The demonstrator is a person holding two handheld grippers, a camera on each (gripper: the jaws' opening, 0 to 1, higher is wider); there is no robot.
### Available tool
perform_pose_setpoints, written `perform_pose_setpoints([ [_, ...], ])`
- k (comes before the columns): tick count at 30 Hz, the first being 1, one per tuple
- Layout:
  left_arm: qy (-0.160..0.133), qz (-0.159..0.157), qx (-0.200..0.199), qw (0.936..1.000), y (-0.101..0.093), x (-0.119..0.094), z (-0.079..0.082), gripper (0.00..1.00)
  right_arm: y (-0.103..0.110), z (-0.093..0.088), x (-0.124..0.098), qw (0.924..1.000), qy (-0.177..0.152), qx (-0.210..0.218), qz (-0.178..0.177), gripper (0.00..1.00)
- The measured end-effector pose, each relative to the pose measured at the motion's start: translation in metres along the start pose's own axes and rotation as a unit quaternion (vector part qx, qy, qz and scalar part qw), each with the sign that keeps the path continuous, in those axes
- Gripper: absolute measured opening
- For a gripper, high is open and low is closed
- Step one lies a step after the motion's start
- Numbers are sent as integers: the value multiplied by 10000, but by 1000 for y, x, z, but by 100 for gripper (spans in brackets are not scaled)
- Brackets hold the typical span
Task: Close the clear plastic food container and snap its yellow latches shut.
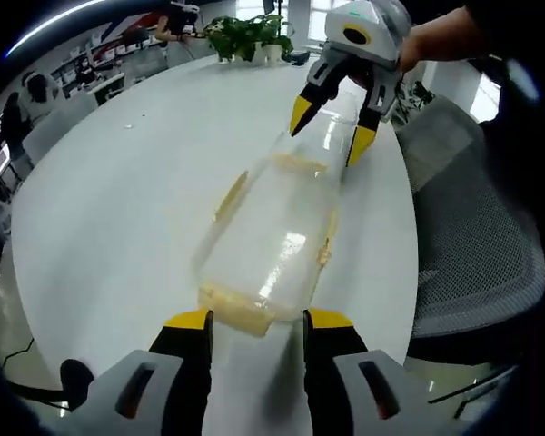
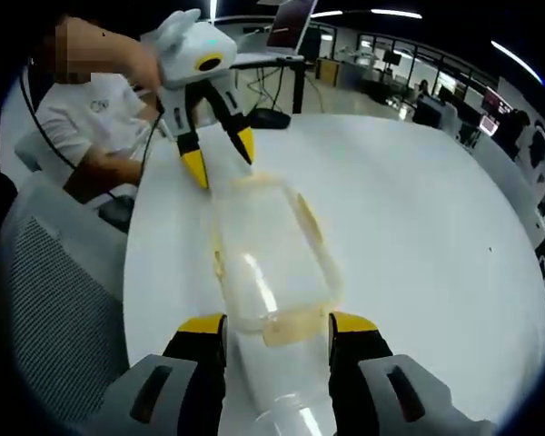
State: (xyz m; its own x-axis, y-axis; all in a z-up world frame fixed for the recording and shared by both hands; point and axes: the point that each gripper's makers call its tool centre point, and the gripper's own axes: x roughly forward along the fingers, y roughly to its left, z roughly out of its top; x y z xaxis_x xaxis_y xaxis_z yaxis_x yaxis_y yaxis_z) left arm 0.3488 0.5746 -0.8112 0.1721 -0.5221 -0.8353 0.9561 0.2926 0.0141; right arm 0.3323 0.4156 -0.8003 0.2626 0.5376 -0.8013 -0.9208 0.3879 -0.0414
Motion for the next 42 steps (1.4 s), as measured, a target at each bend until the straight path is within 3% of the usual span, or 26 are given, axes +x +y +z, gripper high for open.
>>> perform_pose_setpoints([
  [9,96,-49,244,9996,6,2,-2,40,-2,-6,7,9994,279,-148,124,46],
  [18,293,-176,610,9975,7,5,-8,40,-6,-10,13,9962,593,-593,251,47],
  [22,503,-308,920,9940,6,10,-13,38,-9,-12,16,9943,731,-713,309,46],
  [35,575,-369,1277,9895,13,17,-8,40,-8,-24,26,9873,1111,-926,651,45],
  [42,621,-583,1578,9838,14,21,-6,41,-11,-27,30,9839,1217,-1064,767,44],
])
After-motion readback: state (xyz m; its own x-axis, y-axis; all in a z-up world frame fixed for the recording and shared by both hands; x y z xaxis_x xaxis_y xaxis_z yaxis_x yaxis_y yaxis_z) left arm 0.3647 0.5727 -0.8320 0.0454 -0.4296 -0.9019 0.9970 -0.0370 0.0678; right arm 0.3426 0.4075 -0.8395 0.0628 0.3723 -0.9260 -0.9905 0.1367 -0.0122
